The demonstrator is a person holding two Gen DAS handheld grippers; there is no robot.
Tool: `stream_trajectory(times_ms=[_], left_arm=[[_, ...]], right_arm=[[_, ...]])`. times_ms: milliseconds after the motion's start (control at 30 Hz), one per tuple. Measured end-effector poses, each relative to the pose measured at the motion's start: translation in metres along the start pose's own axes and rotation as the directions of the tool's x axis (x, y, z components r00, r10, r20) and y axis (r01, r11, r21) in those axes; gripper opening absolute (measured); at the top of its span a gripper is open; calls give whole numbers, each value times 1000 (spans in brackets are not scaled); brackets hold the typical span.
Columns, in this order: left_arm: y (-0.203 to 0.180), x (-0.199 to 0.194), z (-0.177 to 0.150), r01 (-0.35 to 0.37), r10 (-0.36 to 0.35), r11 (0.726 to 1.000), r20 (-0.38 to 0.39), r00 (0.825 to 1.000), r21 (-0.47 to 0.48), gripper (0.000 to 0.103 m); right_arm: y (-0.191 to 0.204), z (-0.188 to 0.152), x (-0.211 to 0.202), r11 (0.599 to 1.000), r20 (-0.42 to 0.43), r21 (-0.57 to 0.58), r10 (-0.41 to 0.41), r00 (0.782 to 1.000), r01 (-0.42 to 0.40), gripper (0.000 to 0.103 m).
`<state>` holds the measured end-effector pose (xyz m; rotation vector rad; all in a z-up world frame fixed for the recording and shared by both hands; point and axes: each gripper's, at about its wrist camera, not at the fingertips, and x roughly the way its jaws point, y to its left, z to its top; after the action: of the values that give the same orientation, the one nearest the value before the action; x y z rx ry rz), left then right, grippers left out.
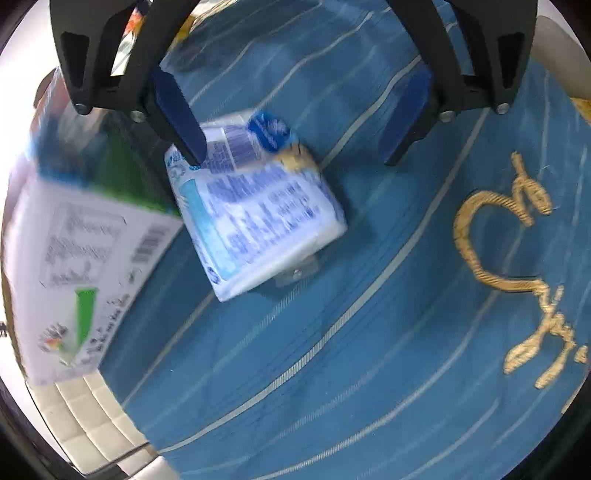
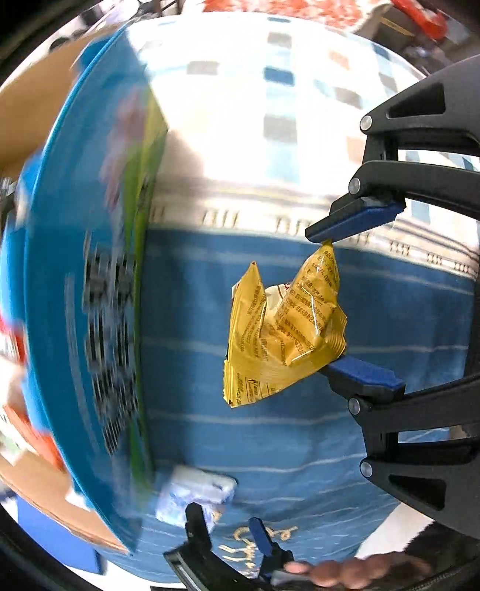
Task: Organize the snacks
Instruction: 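Grasp the yellow snack pack with the right tool while the left tool grasps the tissue pack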
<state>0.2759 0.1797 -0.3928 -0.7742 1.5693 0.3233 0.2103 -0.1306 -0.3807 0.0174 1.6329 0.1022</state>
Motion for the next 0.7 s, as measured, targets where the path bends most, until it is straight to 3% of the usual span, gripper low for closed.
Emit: stream_trajectory(times_ms=[33, 67, 100, 267, 467, 633, 700], left_arm=[[-1, 5, 4, 13, -13, 1000, 3, 1000, -4, 74], [-2, 8, 5, 15, -15, 1000, 5, 1000, 5, 56], [-6, 6, 5, 5, -6, 1000, 36, 999, 24, 46], [-25, 0, -3, -63, 44, 973, 88, 995, 223, 18], [-9, -2, -29, -76, 71, 932, 29, 997, 354, 11], [15, -8, -47, -47, 59, 952, -31, 998, 303, 12], [19, -7, -61, -33, 51, 954, -55, 997, 298, 18]], right_arm=[[-6, -4, 0, 1000, 1, 16, -5, 1000, 5, 63], [-10, -7, 1, 1000, 1, 27, -11, 1000, 10, 63], [-13, -9, 2, 999, -1, 34, -17, 1000, 17, 63], [-27, -20, 2, 998, -1, 44, -41, 999, 41, 62], [-49, -17, -4, 998, 0, 64, -20, 1000, 20, 62], [-68, -27, -4, 997, -1, 75, -8, 1000, 8, 62], [-72, -27, -1, 997, -5, 79, -3, 1000, 3, 62]])
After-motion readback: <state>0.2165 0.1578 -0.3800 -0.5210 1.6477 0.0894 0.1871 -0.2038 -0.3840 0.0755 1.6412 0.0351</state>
